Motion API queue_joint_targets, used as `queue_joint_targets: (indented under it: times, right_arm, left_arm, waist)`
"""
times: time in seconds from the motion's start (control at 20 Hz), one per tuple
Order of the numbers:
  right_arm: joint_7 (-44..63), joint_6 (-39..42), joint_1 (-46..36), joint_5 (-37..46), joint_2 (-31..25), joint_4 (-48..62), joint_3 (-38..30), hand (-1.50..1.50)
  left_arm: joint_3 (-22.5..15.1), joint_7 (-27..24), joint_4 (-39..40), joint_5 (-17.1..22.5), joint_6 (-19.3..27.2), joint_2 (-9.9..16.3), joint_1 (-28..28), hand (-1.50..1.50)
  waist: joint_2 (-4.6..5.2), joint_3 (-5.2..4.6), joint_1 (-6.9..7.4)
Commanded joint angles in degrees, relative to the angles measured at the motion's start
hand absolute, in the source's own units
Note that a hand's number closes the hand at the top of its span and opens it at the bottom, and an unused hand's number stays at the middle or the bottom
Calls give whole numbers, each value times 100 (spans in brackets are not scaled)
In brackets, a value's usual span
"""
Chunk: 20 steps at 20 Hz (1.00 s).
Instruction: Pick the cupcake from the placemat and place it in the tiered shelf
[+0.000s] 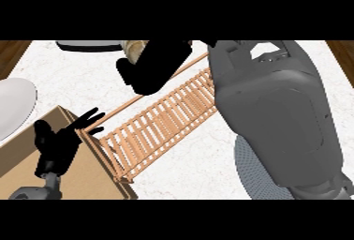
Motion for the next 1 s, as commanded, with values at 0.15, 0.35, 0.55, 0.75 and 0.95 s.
queue_joint_targets:
  times: [0.15,0.35,0.55,0.75,0.95]
  right_arm:
    - [-485,160,48,-96,-181,114,-155,150]
    - [-608,38,-62,304,-55,534,193,150]
    - [-221,-578,-246,-15,243,757,-549,150]
    - [66,-505,-258,-457,100,632,-1104,-150]
    - [212,-924,-364,-1077,257,527,-1414,-150]
  left_arm:
    - [241,77,493,148,212,-262,177,0]
    - [269,-127,685,192,57,-258,154,0]
    - [165,374,184,185,127,-197,58,0]
    - [197,449,229,172,187,-193,79,0]
    - [218,268,458,161,192,-253,44,0]
  waist:
    - [31,-82,-74]
    - [50,-89,-52]
    - [36,-82,-14]
    - [24,-79,-70]
    - [29,-81,-69]
